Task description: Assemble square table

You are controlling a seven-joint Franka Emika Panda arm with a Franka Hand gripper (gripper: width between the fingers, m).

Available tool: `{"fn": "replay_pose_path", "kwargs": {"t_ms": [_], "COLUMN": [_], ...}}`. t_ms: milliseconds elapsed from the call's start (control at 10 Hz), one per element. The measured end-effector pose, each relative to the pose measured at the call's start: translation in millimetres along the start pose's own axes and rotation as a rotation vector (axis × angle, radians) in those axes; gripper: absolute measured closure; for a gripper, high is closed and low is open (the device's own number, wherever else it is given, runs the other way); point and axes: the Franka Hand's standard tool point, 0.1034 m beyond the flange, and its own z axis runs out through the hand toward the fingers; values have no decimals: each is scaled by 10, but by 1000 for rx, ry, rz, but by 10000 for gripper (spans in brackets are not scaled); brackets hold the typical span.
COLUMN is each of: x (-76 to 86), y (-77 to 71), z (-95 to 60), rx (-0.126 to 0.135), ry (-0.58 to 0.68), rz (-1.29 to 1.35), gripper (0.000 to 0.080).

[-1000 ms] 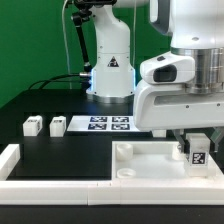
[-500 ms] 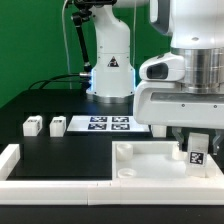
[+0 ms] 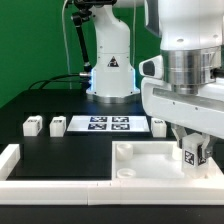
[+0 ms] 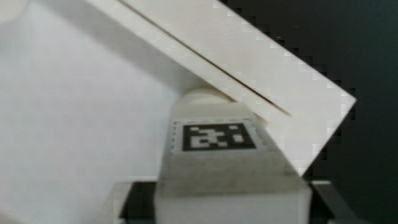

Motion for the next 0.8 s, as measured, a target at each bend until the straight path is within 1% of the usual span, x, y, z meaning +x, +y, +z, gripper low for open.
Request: {"fn": "replay_pose_path", "kwargs": {"t_ms": [300, 400, 600, 700, 800], "x": [-5, -18, -44, -48, -48], "y": [0, -1, -3, -9, -7], "z": [1, 7, 9, 7, 8], "rx": [2, 12, 45, 45, 45], "ry": [-6, -28, -40, -41, -40], "rz": [190, 351, 585, 641, 577], "gripper": [509, 509, 509, 509, 509]}}
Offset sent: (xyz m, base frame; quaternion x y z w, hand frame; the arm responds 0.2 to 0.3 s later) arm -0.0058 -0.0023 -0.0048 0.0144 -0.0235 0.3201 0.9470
